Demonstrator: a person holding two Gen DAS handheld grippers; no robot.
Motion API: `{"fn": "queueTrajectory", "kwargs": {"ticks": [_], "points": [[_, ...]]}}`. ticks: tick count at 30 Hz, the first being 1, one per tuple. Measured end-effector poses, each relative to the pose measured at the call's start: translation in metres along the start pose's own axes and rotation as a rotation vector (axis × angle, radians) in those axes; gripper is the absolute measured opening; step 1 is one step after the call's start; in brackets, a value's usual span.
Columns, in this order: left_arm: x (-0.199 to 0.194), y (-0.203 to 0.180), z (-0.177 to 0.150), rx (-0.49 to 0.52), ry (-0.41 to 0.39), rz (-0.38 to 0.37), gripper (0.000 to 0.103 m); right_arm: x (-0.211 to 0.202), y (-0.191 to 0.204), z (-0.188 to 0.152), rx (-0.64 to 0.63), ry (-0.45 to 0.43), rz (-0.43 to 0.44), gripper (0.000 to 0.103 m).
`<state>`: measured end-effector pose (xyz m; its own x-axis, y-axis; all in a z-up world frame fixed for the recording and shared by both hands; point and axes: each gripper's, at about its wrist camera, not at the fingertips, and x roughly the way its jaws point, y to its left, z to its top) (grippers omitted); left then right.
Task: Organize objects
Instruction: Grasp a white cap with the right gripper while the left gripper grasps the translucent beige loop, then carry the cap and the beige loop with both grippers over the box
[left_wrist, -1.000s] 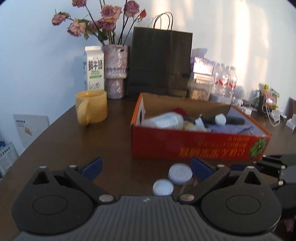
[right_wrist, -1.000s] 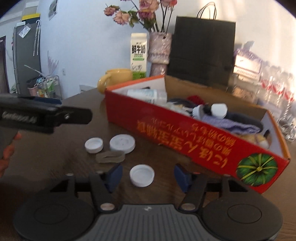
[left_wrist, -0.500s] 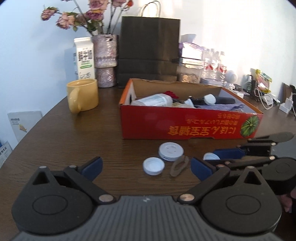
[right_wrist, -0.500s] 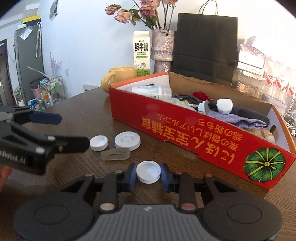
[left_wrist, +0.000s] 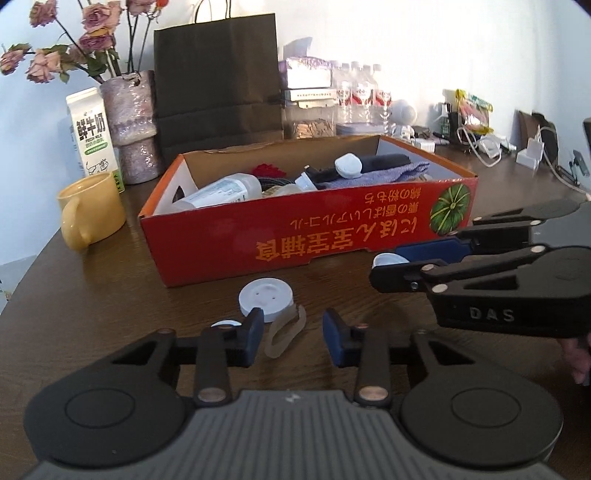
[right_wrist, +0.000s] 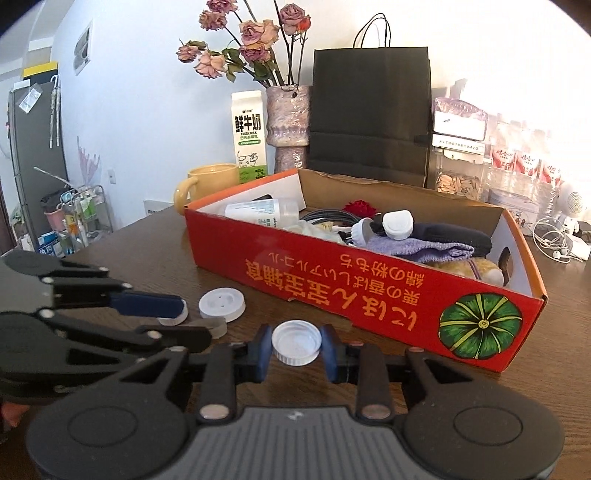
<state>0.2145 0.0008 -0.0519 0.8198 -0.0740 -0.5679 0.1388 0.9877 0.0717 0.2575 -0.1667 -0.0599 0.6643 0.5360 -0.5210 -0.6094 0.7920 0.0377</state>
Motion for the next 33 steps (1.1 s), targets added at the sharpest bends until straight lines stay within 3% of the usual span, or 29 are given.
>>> {"fn": "queueTrajectory", "kwargs": {"ticks": [5,18,21,25,33], "points": [[0.01,-0.001,0.001,0.012,0.031,-0.002,0.023,-0.002,0.0,0.0,0.001,-0.006,0.006,0.027],[0.01,0.011,-0.004,-0.052,0.043,0.007,0.021,-0.001,0.002,-0.001,-0.002,-0.005,0.007,0.027],[0.01,0.01,-0.004,-0.047,0.037,-0.013,0.01,-0.002,0.003,-0.002,-0.005,-0.005,0.006,0.027],[0.007,0.012,-0.004,-0.063,0.02,-0.023,0.003,-0.003,0.003,-0.002,-0.003,-0.006,0.003,0.027],[-0.003,0.012,0.002,-0.09,-0.037,-0.032,0.003,-0.004,0.002,-0.001,-0.001,-0.019,-0.004,0.027]]}}
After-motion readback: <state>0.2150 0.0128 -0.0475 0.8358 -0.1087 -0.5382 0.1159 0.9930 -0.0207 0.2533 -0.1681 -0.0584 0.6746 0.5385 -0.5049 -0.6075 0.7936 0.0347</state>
